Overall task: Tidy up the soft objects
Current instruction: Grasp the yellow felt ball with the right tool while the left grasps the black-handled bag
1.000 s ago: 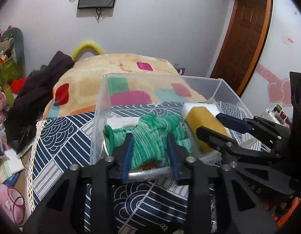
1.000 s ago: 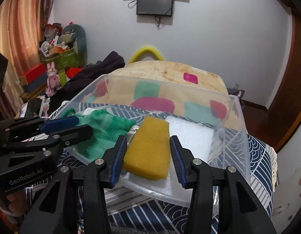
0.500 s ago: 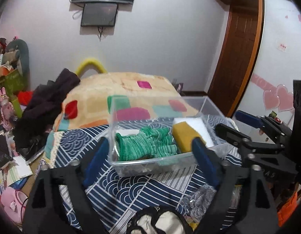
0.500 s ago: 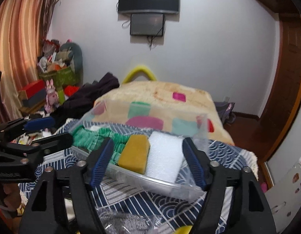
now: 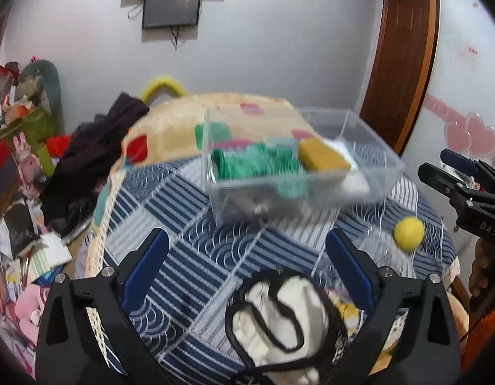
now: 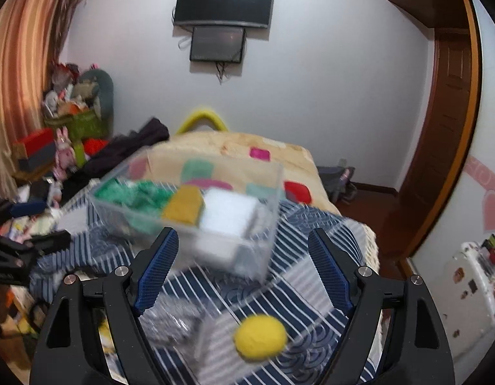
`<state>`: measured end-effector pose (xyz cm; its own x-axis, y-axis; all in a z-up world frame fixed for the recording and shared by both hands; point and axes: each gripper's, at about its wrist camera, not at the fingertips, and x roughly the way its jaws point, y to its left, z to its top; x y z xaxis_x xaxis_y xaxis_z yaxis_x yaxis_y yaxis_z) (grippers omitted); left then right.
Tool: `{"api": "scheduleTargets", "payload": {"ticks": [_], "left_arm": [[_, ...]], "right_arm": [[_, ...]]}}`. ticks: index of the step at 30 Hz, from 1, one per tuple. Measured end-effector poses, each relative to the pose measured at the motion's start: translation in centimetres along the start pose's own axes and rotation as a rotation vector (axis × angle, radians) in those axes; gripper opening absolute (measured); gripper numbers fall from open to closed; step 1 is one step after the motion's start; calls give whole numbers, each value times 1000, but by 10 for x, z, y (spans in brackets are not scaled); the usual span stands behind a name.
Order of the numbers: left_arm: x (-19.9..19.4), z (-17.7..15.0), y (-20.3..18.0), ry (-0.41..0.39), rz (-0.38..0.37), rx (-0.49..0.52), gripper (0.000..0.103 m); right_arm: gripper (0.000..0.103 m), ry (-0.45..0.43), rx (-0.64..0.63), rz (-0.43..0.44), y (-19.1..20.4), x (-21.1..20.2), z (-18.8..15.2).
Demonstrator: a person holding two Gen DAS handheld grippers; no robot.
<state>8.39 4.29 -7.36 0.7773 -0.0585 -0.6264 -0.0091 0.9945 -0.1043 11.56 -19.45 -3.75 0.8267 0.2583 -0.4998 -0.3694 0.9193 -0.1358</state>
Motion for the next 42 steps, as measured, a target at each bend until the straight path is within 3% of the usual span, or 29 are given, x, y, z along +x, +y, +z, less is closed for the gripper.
{"api": "scheduleTargets", "payload": {"ticks": [12, 19, 22, 24, 26, 28, 31, 42], "left_arm": [[28, -48, 7, 144, -29, -32, 99], [33, -56, 3, 160, -86, -40, 75], [32, -56, 3, 170, -142, -52, 56], [31, -57, 2, 162, -136, -45, 53], [27, -58, -1, 150, -139, -29, 42], [23, -58, -3, 136, -120, -13, 30], [18, -56, -2, 121, -109, -16, 19], [-3, -35, 7, 50, -70, -29, 13]], "right_arm": [[81, 172, 53, 8, -16, 14, -55], [79, 215, 118, 2, -29, 25, -68], [62, 229, 131, 21, -30, 27, -71], [54, 235, 131, 47, -29, 27, -72], [44, 237, 124, 54, -27, 26, -73], [44, 230, 112, 48, -25, 24, -74], [43, 208, 104, 44, -24, 18, -73], [43, 125, 70, 32, -20, 2, -52]]}}
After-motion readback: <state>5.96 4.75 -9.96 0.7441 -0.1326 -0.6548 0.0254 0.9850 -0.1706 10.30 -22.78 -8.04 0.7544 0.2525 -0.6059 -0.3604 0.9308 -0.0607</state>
